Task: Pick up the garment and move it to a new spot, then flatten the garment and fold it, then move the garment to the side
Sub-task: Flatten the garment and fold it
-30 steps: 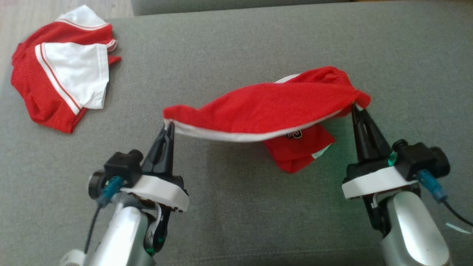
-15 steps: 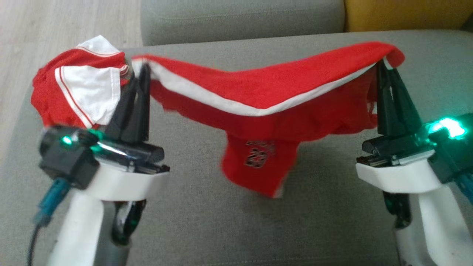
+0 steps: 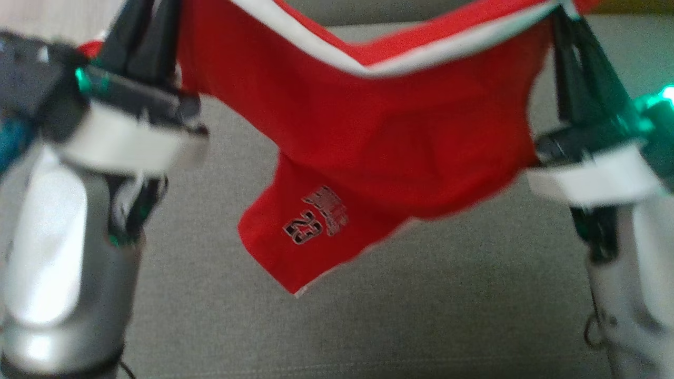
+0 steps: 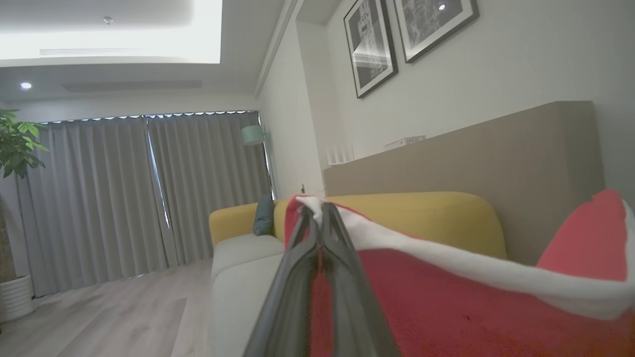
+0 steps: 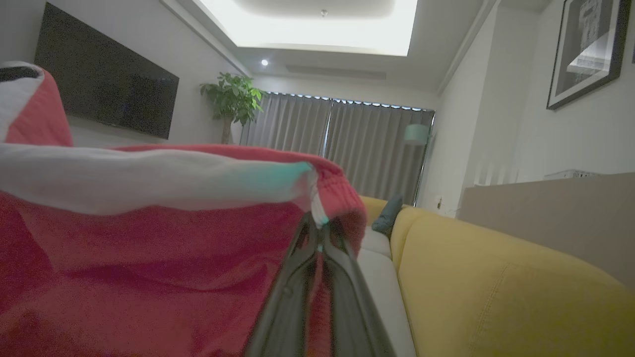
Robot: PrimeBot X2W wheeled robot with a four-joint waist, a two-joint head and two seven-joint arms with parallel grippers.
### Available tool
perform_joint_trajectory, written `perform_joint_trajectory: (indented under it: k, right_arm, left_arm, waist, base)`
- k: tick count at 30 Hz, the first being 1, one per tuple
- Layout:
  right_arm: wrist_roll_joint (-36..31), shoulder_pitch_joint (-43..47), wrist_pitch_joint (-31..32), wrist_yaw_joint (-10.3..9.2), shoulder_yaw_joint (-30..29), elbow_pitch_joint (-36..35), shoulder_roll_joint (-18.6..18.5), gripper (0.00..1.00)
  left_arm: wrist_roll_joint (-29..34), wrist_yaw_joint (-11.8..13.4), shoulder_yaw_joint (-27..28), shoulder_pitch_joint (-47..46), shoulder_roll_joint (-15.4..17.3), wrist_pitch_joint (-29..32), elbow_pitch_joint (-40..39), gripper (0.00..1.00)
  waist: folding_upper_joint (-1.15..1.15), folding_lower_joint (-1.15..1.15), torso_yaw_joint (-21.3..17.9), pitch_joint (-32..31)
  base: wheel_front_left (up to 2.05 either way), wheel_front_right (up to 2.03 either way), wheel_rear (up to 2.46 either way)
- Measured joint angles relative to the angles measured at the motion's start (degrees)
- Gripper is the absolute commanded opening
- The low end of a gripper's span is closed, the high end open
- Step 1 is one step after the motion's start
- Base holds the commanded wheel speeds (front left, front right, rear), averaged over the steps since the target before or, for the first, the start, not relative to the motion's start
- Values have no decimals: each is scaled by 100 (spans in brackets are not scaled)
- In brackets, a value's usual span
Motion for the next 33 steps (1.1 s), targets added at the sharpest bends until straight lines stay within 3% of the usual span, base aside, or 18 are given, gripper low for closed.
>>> perform_joint_trajectory:
  k: [7,11,15,18,22,25,30,33]
  right_arm:
    - [-126,-2119,-16,1,825,2213,-189,0]
    - [-263,-3337,-323,4,1111,3375,37,0]
    - [-528,-4295,-714,4,1040,4379,276,0]
    - [-759,-4809,-945,4,645,5045,353,0]
    - [-1169,-5015,-1100,4,101,5958,352,0]
    - [-1244,-4847,-1113,4,-16,6300,385,0]
    - [-968,-4293,-1113,4,-27,6135,447,0]
    - [-687,-3851,-1114,4,60,5726,445,0]
  left_arm:
    - [-229,-97,57,-1641,-16,134,2119,0]
    - [-38,-75,88,-2822,-10,-141,3115,0]
    - [190,23,98,-3880,-11,-526,3812,0]
    - [280,84,93,-4326,-59,-842,4256,0]
    - [31,98,98,-4274,-471,-1168,4695,0]
    - [-133,-47,44,-3847,-609,-1268,4706,0]
    - [-568,-158,71,-2870,-564,-1274,4484,0]
    - [-723,-194,138,-2332,-528,-1288,3947,0]
  waist:
    - [0,1,-17,675]
    - [0,1,-50,1081]
    - [0,1,-80,1451]
    - [0,2,-61,1692]
    - [0,2,118,2055]
    - [0,1,265,2223]
    - [0,2,368,2371]
    - [0,0,337,2309]
  base:
    - [0,0,0]
    - [0,0,0]
    - [0,0,0]
    - [0,0,0]
    - [0,0,0]
    - [0,0,0]
    - [0,0,0]
    - [0,0,0]
